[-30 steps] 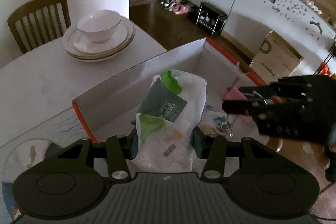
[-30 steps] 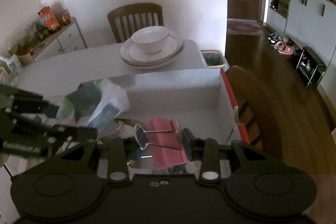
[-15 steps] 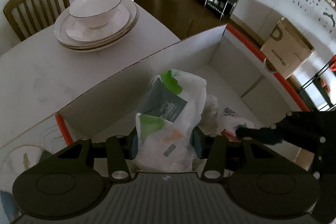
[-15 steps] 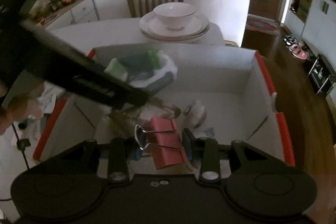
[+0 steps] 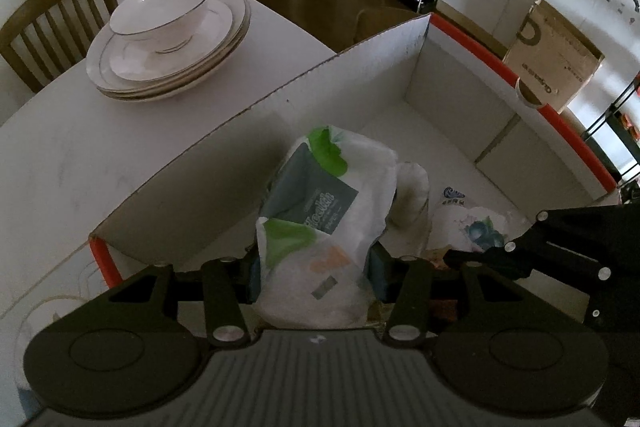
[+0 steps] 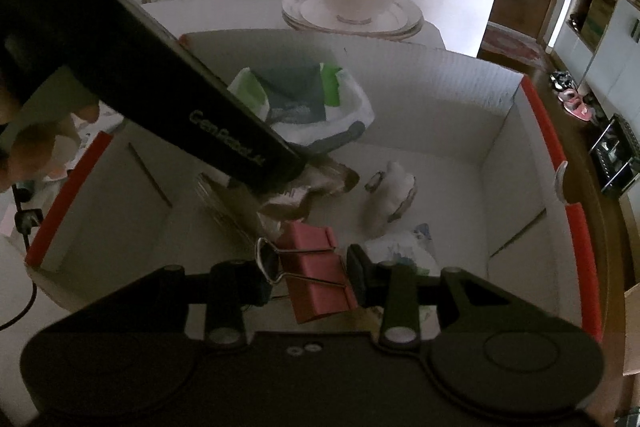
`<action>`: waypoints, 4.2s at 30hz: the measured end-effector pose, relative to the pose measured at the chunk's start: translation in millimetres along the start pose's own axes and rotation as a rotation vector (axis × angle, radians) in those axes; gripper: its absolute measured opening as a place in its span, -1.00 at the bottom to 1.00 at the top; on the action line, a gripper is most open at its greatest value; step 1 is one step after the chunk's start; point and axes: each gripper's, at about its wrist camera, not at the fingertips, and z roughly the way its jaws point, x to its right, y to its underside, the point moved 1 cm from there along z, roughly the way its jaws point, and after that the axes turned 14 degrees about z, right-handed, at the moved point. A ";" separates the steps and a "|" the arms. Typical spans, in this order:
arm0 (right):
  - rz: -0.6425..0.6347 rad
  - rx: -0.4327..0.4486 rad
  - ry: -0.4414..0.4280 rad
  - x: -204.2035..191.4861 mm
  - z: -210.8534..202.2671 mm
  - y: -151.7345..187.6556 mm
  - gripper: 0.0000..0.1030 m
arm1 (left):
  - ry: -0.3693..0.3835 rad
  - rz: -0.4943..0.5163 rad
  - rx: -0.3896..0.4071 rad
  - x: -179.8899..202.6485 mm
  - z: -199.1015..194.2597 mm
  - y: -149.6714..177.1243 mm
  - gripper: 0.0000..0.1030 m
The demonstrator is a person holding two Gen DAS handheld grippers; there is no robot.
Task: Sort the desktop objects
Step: 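Lower the bag and clip into the red box and open both tools, then withdraw both tools from the box back over the table, then reach right tool toward the white sausage packet while left reaches the pink sticky-note pad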
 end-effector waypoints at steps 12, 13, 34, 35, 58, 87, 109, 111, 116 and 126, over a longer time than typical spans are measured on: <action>0.021 0.001 -0.043 5.6 -9.4 1.4 0.07 | 0.028 -0.010 0.025 0.1 -3.1 4.3 0.35; 0.022 0.005 -0.047 6.1 -12.7 1.9 0.14 | 0.031 -0.011 0.030 0.2 -4.5 5.0 0.38; 0.091 0.111 -0.106 24.9 -80.6 -5.2 0.49 | 0.060 -0.039 0.214 10.2 -85.3 41.5 0.52; 0.091 0.118 -0.109 24.1 -82.8 -5.1 0.52 | 0.055 -0.041 0.231 11.9 -91.3 44.7 0.52; 0.111 0.205 -0.133 -52.5 -107.0 13.9 0.78 | -0.083 -0.094 0.306 -17.4 -155.2 201.6 0.76; 0.107 0.176 -0.019 -200.5 -41.5 3.5 0.80 | -0.021 0.063 0.184 -79.4 -119.6 325.8 0.92; 0.151 0.092 0.060 -262.0 47.1 -15.8 0.80 | 0.042 0.168 0.184 -93.0 -85.2 340.8 0.92; 0.165 0.076 0.066 -268.7 58.7 -19.0 0.80 | 0.046 0.173 0.186 -93.1 -84.2 341.1 0.92; 0.193 0.036 0.109 -282.1 87.4 -24.2 0.80 | 0.050 0.177 0.190 -93.7 -83.3 341.6 0.92; 0.245 -0.022 0.171 -295.0 123.0 -31.7 0.80 | 0.056 0.201 0.201 -92.2 -81.6 339.5 0.91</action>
